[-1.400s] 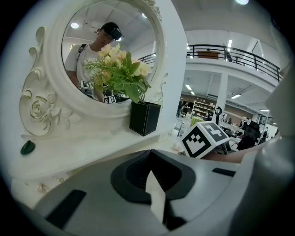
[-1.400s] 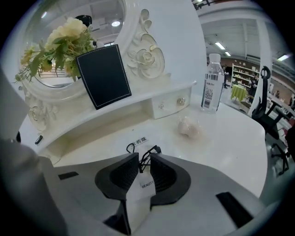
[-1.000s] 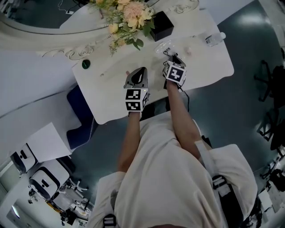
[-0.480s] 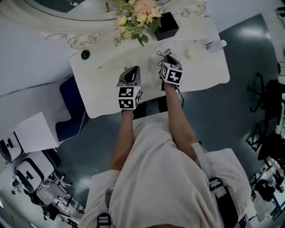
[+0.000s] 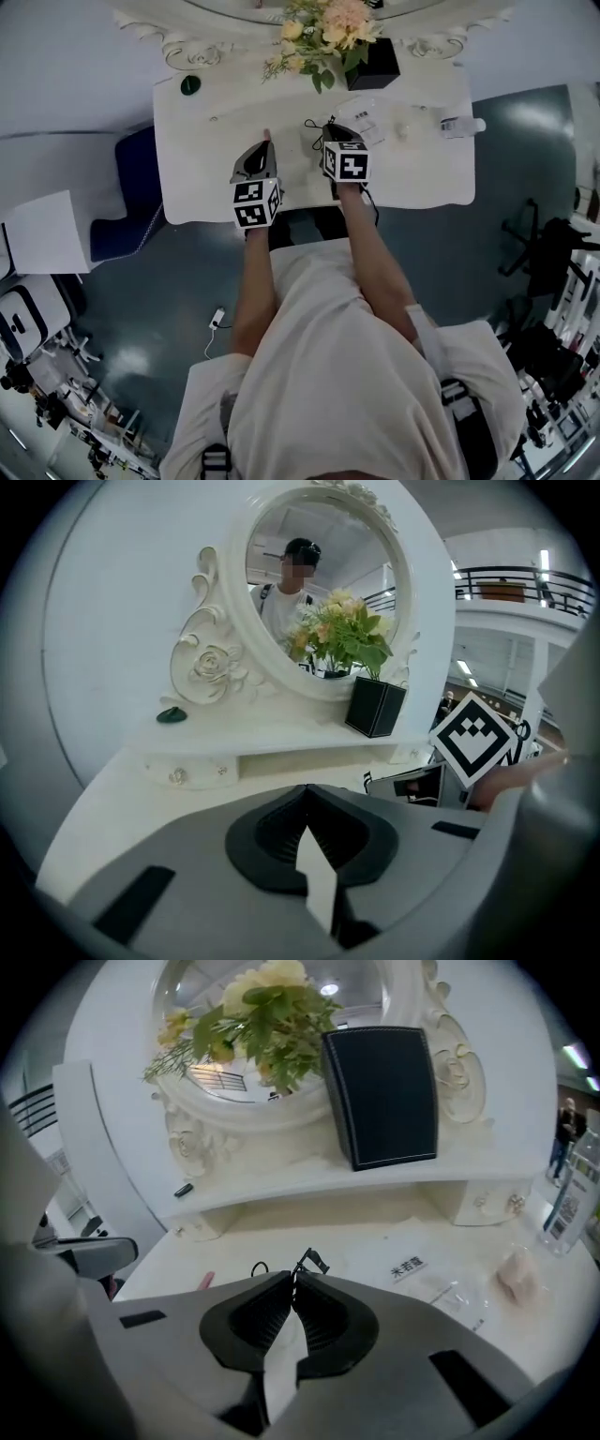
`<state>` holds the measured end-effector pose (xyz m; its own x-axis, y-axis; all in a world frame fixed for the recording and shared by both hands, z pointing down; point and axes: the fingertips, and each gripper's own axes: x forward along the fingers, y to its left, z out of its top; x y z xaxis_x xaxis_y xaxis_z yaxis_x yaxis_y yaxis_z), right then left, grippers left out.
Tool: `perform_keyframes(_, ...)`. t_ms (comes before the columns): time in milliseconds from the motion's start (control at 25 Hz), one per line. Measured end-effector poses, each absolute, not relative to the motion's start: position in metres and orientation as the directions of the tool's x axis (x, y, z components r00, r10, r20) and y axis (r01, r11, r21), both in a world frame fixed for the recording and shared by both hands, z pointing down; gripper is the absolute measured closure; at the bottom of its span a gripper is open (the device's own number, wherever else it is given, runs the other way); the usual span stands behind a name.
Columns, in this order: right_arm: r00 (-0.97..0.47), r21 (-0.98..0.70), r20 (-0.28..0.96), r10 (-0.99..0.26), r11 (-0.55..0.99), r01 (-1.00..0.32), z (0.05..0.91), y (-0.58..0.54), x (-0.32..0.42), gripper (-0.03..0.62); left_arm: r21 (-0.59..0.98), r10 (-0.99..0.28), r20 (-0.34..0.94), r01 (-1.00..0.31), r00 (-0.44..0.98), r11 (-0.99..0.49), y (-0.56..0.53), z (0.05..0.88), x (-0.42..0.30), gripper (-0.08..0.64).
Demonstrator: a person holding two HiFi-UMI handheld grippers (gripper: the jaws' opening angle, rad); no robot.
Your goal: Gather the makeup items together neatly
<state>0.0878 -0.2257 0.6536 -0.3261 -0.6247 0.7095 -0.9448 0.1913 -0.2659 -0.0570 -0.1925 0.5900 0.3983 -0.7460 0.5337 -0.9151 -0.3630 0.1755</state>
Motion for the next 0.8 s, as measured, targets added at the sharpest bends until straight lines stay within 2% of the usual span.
perform_keyframes(360,-0.540,-0.334,0.720,-0.436,0.464,-0.821,0.668,-0.206,0.028,0.540,0.194,-0.785,0.556,-0.961,0.273,-0.197,-0.156,0.612,-0.078,0.546)
perform_keyframes(800,-0.593,-0.289,0.760,-0.268,0.678,-0.676,0.679,-0.196,-0.007,0.540,0.186,-0.818,0.545,-0.978,0.183,-0.094,-0.146,0.614,-0.095,0.546)
